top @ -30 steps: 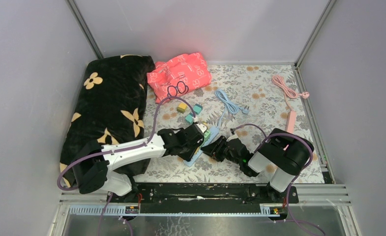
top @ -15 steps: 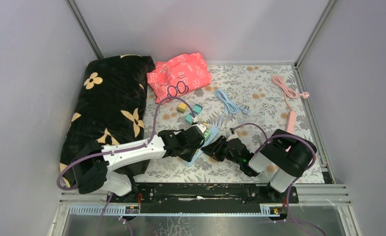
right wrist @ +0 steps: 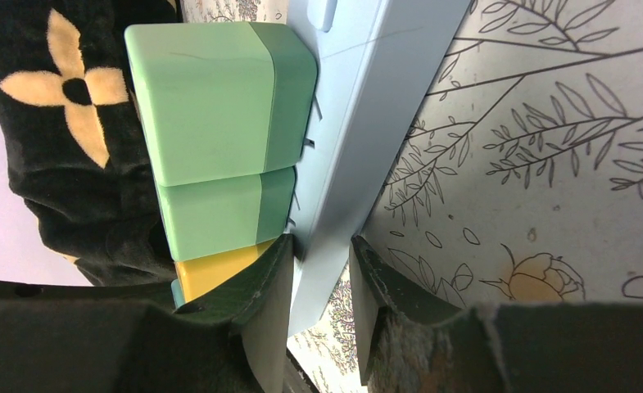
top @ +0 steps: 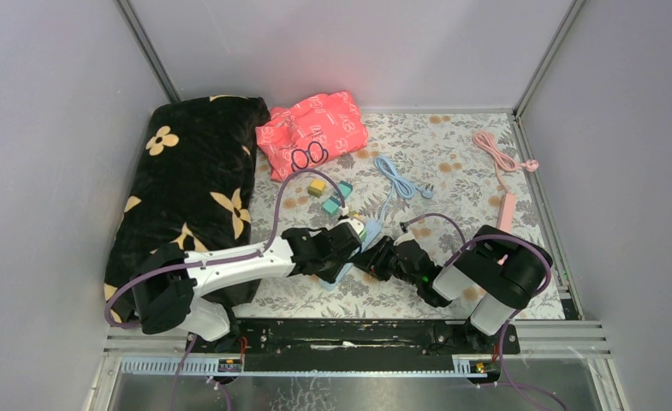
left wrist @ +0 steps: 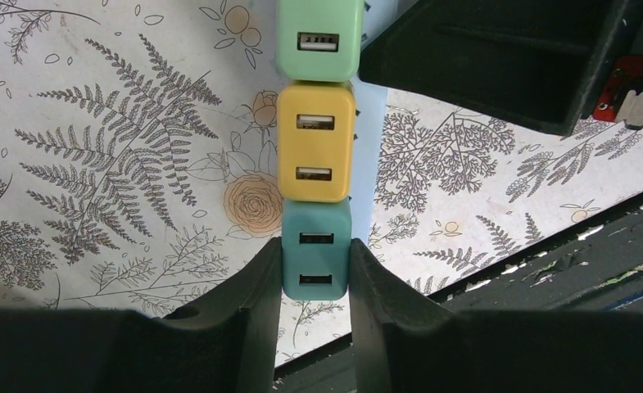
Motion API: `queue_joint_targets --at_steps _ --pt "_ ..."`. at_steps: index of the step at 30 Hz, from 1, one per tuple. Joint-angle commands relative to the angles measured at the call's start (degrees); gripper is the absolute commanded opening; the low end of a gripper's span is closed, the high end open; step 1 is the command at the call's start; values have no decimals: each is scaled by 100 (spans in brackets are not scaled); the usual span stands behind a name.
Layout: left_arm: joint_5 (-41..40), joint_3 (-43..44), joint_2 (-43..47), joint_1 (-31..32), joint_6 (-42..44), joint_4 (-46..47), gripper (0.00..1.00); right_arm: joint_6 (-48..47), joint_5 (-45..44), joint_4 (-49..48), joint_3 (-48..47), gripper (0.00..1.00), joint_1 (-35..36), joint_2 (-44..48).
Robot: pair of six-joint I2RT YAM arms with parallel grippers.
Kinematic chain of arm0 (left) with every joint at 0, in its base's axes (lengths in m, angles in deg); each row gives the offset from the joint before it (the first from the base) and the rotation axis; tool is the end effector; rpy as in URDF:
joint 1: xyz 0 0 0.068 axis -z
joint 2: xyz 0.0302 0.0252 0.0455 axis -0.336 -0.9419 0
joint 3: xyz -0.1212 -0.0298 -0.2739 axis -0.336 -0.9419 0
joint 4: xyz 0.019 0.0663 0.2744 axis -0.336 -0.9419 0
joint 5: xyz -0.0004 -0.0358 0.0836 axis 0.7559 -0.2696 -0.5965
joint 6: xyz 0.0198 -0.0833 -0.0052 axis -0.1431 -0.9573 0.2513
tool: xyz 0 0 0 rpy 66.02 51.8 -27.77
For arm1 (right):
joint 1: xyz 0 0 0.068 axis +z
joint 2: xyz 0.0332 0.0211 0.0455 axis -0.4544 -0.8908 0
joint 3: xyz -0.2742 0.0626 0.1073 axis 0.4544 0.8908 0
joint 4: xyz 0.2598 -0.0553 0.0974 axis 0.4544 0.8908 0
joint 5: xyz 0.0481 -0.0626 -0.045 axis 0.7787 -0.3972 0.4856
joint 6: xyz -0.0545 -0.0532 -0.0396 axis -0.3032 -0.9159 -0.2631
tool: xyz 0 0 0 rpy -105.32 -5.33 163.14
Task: Insert the plug
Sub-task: Insert the plug into the socket.
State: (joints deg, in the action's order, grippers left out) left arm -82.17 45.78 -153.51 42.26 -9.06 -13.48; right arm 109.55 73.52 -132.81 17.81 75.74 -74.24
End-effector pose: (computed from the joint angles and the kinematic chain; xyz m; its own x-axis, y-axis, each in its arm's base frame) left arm 0.1580 -0.2667 0.1883 -0.7514 0.5149 -0.4127 0.5689 0.8224 -0.0098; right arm 0.1823 0.2096 0.0935 -0.7957 0.5490 -0.2558 0.0060 0.4295 0.9030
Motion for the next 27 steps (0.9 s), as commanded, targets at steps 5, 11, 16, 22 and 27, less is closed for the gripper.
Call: queue_joint_targets --at_steps 5,11,16,22,27 --pt "493 -611 -594 171 -379 308 0 -260 -125 405 -60 36 28 19" --pt "514 -725 -731 162 -619 361 0 -253 -121 356 -36 36 27 19" --pt "634 -974 -559 97 -810 530 0 -246 -155 343 14 36 31 19" --pt "658 -1039 -418 -57 -862 556 0 -242 -123 243 17 36 33 19" --pt "739 -899 -559 -39 -720 551 0 -230 -126 174 44 36 30 19"
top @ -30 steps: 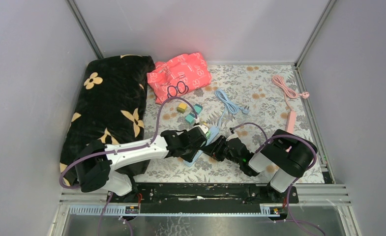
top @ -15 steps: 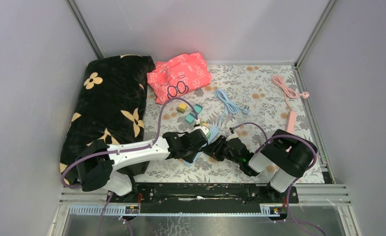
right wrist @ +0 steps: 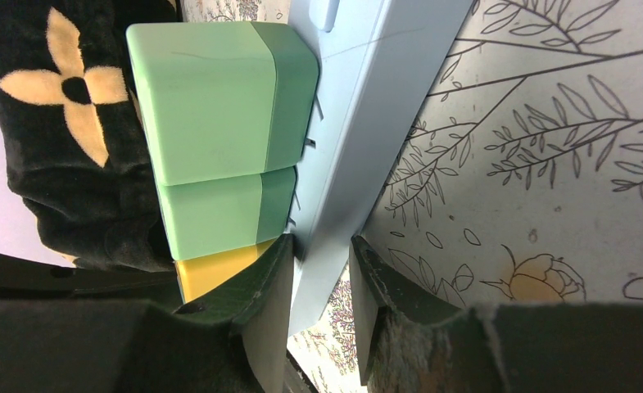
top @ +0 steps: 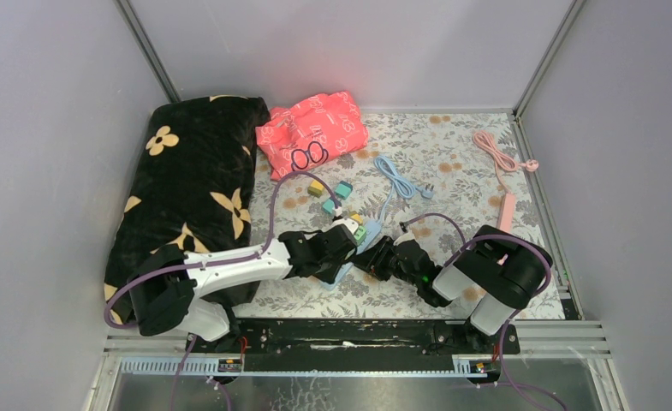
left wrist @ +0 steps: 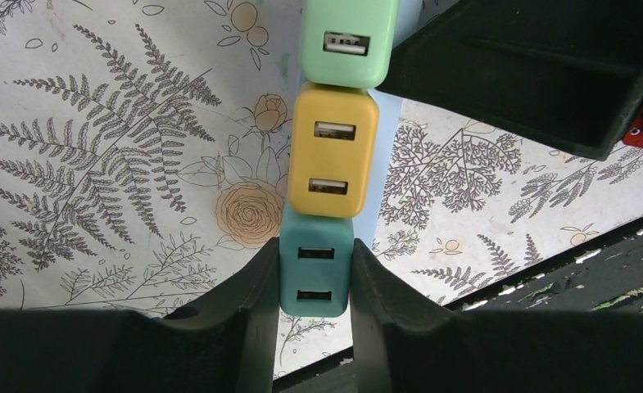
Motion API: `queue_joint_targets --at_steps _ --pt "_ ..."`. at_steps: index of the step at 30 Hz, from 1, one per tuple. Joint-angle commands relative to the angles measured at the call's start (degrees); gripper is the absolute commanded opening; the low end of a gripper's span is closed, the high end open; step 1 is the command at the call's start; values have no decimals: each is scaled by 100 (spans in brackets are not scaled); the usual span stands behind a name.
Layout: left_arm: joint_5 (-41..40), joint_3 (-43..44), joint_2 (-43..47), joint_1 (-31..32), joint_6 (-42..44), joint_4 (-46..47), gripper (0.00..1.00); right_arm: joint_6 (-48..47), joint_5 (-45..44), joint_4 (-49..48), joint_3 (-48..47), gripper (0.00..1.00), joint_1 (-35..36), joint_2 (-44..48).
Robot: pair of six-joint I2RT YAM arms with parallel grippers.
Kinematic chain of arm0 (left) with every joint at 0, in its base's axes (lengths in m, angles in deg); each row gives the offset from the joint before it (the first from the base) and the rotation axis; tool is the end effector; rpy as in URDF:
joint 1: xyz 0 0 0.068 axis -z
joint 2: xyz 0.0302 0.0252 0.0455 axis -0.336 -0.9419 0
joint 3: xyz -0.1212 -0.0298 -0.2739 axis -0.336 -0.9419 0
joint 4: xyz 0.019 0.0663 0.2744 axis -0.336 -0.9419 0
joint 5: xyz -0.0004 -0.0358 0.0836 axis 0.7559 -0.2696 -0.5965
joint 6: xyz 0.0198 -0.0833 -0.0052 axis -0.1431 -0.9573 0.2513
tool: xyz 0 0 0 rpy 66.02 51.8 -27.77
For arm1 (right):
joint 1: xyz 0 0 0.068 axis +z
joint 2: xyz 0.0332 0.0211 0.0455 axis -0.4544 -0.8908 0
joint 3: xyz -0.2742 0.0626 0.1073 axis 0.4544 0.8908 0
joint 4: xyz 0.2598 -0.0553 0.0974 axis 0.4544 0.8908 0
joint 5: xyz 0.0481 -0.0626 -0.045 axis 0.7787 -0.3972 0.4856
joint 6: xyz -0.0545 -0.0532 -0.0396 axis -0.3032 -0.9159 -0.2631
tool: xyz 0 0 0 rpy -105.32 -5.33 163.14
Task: Insert the plug
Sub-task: Insert the plug into the socket, then move the socket to the center of the board.
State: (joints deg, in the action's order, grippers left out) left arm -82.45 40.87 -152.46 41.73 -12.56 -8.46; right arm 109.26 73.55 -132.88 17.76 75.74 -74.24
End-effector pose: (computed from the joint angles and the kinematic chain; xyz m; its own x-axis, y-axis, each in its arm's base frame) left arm 0.1567 -0.2576 0.1714 -0.7841 0.4484 -0.4292 0.5129 0.8574 -0.0413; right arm 0.1825 0.2098 0.0939 -0.7957 0.5468 -0.2604 0.0007 0.4308 0.9024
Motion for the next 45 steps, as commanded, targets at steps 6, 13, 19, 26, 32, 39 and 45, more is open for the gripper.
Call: queue_joint_targets --at_steps 6,13,19,26,32,39,45 --pt "636 -247 -267 15 -396 -109 14 -309 -188 232 59 38 33 264" --pt "496 -8 229 14 -398 -249 55 -654 -292 577 44 47 27 785" --pt "332 -93 487 31 -492 -245 88 -1173 -479 1079 76 62 27 1530" --pt "229 -505 697 121 -717 175 91 -1727 -1046 2195 140 71 33 2648" --pt "36 -785 607 129 -840 512 86 -2463 -1771 3845 28 84 33 4034" --pt "-50 -892 505 125 -797 1042 77 -3254 -2781 5584 -228 97 26 5594" --pt "-193 -919 140 122 -751 1272 70 -3258 -3092 6127 -169 98 27 6231"
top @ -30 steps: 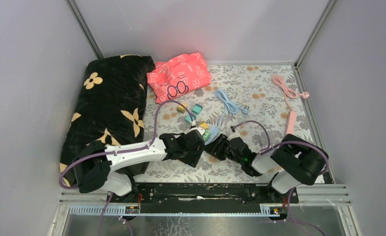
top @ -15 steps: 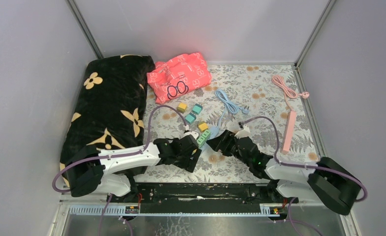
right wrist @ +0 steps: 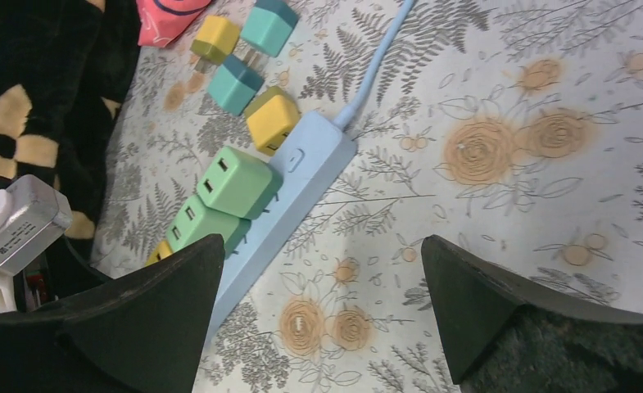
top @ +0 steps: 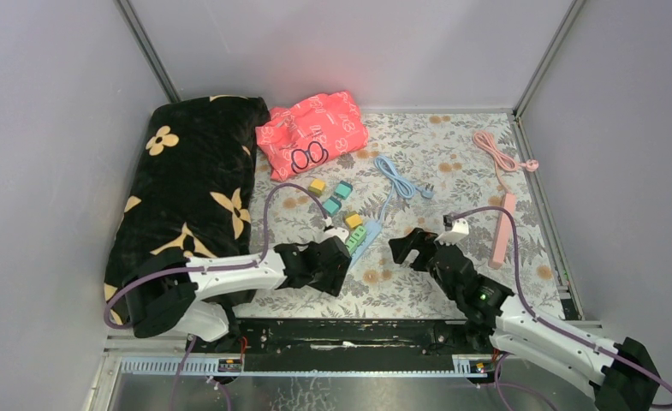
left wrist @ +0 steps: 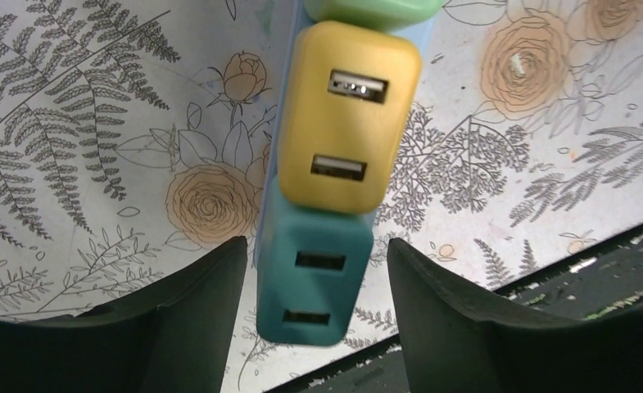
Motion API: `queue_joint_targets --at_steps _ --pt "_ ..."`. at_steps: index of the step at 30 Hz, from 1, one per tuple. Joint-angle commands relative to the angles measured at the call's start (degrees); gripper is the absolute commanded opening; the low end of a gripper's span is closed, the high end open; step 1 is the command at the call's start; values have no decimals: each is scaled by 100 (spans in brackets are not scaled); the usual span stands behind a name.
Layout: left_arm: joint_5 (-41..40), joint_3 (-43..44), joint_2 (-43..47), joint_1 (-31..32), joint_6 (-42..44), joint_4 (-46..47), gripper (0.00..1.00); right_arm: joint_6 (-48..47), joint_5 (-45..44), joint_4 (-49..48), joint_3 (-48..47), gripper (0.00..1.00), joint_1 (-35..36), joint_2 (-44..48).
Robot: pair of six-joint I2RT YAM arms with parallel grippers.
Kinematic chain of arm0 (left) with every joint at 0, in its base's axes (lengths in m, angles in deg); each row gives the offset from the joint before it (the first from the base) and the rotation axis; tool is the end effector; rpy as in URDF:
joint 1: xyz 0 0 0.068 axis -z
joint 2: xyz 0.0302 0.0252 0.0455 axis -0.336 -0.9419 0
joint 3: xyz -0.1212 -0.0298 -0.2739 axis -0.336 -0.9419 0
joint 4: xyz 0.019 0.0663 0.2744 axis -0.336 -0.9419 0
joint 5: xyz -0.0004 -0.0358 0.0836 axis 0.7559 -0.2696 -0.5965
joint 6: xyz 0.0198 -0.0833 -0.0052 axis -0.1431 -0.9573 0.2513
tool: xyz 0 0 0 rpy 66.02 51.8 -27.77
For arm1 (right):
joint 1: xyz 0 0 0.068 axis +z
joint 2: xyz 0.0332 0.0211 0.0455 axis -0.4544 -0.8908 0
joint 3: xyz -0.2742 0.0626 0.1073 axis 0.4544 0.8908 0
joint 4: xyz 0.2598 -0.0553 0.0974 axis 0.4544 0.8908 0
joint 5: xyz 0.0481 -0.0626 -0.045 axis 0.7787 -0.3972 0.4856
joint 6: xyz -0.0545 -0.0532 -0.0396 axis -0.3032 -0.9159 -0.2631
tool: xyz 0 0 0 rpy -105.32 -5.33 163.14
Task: Insert the plug
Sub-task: Move the socket to the center of the board.
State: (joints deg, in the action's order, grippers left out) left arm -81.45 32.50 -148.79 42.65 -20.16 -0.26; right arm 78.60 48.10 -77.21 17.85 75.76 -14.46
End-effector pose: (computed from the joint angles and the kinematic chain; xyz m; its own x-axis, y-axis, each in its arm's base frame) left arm 0.1425 -0.2438 0.1515 -0.8308 0.3239 -0.4525 0.4277 0.8919 -0.1467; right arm 0.1481 0.1213 0.1911 -0.4213 0.4591 -0.7821 -0.1859 0.8004 0.5699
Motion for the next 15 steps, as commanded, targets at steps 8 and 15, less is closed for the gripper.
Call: queue_joint_targets --at_steps 8,15 --pt "-300 -125 -311 31 -16 531 49 -309 -679 503 -217 98 23 248" --pt "-361 372 -613 23 214 611 36 -563 -809 673 -395 98 24 267"
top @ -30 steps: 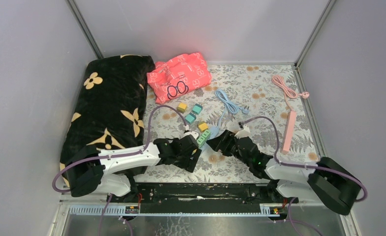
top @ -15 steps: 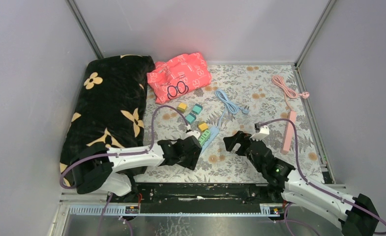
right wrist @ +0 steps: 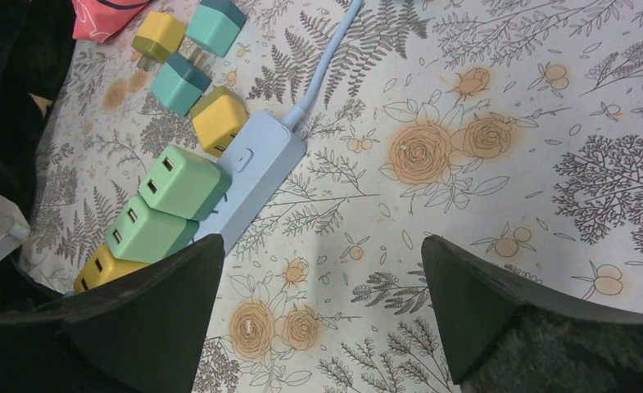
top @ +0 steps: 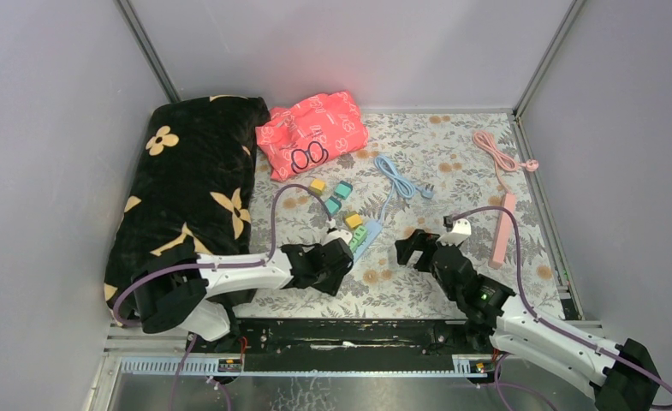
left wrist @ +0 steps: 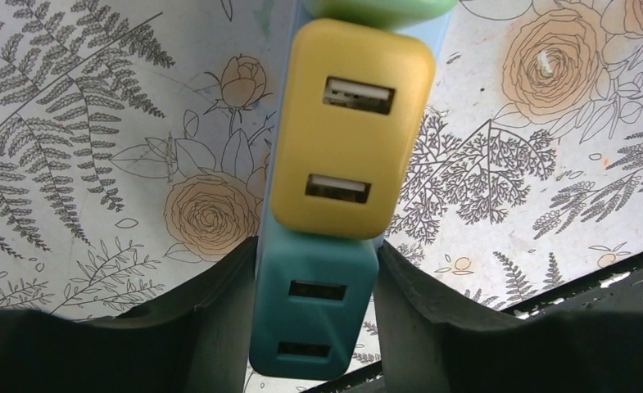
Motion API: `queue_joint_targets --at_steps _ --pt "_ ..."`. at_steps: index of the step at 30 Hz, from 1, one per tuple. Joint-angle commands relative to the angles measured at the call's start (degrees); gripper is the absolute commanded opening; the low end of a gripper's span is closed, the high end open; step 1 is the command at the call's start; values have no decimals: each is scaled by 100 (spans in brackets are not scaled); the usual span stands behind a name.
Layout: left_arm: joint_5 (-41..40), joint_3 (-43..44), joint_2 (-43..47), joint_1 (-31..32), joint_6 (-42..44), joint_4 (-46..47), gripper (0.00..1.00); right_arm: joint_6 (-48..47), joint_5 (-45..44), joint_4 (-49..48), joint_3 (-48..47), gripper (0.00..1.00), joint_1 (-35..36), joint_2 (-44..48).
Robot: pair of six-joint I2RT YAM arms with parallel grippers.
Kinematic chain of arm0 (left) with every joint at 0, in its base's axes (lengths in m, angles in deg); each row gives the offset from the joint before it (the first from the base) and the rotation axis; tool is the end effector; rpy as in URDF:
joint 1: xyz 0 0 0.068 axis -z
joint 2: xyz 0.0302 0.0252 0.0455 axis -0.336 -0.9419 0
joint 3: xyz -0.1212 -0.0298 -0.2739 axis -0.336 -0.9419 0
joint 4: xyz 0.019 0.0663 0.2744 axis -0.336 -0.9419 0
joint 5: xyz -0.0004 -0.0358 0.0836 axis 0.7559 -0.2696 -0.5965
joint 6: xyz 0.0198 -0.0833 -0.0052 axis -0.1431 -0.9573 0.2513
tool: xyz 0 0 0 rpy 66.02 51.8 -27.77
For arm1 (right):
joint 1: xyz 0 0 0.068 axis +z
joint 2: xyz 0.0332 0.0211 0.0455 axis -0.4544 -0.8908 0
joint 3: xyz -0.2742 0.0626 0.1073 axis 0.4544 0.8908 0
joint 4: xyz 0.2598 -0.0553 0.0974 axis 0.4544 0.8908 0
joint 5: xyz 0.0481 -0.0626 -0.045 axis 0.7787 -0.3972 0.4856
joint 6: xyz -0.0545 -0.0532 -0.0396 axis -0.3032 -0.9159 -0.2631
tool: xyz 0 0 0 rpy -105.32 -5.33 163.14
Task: Insert the plug
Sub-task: Move the socket to the center of the board.
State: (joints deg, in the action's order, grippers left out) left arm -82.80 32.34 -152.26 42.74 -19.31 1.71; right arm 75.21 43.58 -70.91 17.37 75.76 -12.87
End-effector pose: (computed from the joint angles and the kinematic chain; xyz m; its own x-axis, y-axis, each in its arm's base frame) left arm 0.1463 -0.2482 0.1371 -0.8250 0.3459 -0.4469 0.4328 0.8952 -0.1061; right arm 0.1464 0.1113 0.1851 -0.4047 0.3825 -0.8306 -0.1318 0.8745 0.4669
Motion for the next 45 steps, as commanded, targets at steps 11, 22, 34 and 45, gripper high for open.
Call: queue_joint_targets --at_steps 11,22,34,45 --pt "-269 2254 -1672 -597 527 387 32 -507 -773 832 -630 98 26 795" --pt "-290 4477 -3443 -1301 810 117 31 -670 -974 1179 -849 98 23 901" --pt "-71 5745 -4582 -1578 1021 17 40 -757 -1046 1243 -945 99 21 775" --pt "281 5263 -3861 -1600 880 0 85 -915 -1264 1288 -1120 99 26 669"
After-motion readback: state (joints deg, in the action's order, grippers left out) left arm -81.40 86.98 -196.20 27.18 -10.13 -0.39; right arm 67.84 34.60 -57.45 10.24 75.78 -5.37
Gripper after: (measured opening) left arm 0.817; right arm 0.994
